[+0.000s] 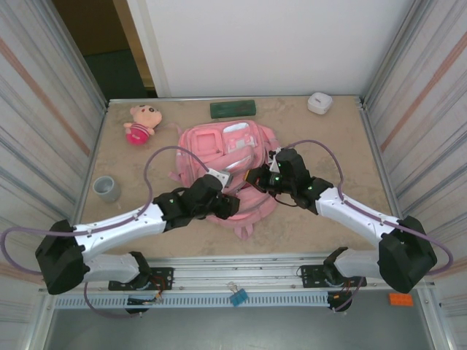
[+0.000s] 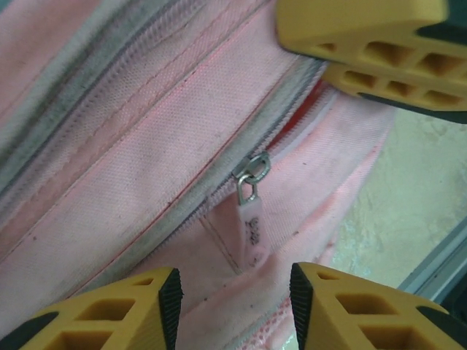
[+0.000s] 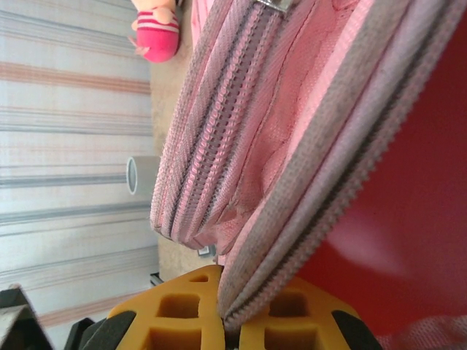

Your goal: Pack the student bag

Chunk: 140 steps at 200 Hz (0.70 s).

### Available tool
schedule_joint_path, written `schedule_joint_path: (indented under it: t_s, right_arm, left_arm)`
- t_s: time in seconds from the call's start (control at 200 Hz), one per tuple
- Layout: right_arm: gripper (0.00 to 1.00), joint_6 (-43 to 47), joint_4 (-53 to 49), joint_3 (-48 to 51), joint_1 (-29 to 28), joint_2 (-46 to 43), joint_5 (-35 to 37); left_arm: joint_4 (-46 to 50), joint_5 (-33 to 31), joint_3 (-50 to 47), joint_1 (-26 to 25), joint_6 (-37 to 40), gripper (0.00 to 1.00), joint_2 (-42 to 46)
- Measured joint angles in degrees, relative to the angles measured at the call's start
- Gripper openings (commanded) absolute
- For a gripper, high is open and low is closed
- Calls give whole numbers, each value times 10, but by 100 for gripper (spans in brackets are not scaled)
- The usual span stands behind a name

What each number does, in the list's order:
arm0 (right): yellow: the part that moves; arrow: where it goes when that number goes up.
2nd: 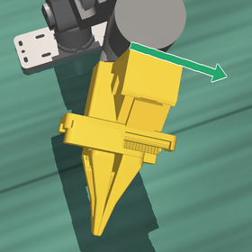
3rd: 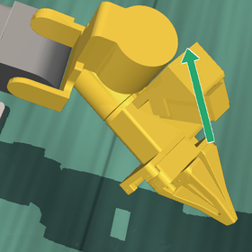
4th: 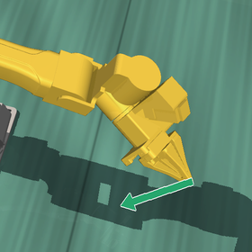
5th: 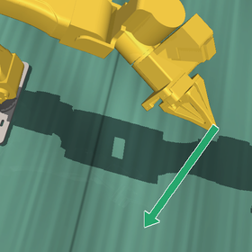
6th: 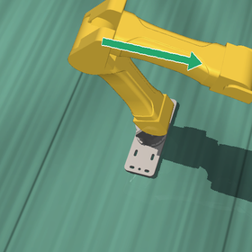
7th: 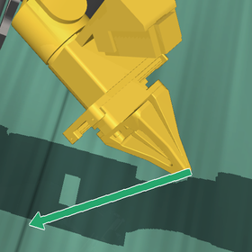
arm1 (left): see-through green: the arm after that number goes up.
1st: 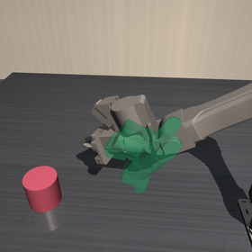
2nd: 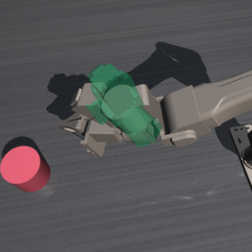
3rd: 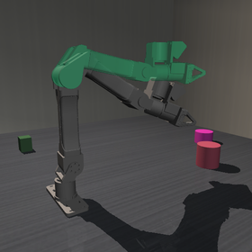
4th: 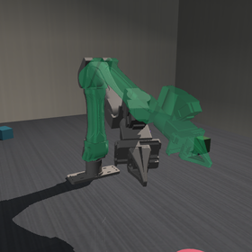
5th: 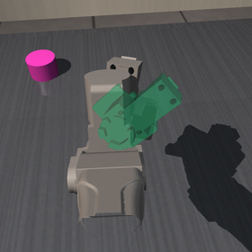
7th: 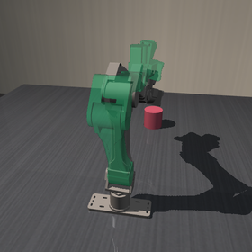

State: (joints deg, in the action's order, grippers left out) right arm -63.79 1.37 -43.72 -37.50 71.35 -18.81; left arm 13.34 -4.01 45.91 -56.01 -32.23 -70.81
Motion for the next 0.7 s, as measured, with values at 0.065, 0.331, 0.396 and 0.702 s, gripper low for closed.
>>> schedule_joint_path:
  t_s: [0.065, 0.331, 0.396, 0.702]
  right_arm:
    - [0, 0, 0, -1, 0, 0, 0]
    - [0, 3, 0, -3, 0, 0, 2]
    - [0, 4, -1, -3, 0, 0, 2]
    - [0, 28, -40, -3, 27, -22, -20]
  left_arm:
    - [-1, -1, 1, 0, -2, 46, -10]
    - [-13, -6, 11, 0, -10, 34, -40]
    - [-16, -6, 15, 0, -12, 25, -49]
    - [-21, -3, 21, 3, 0, 0, -43]
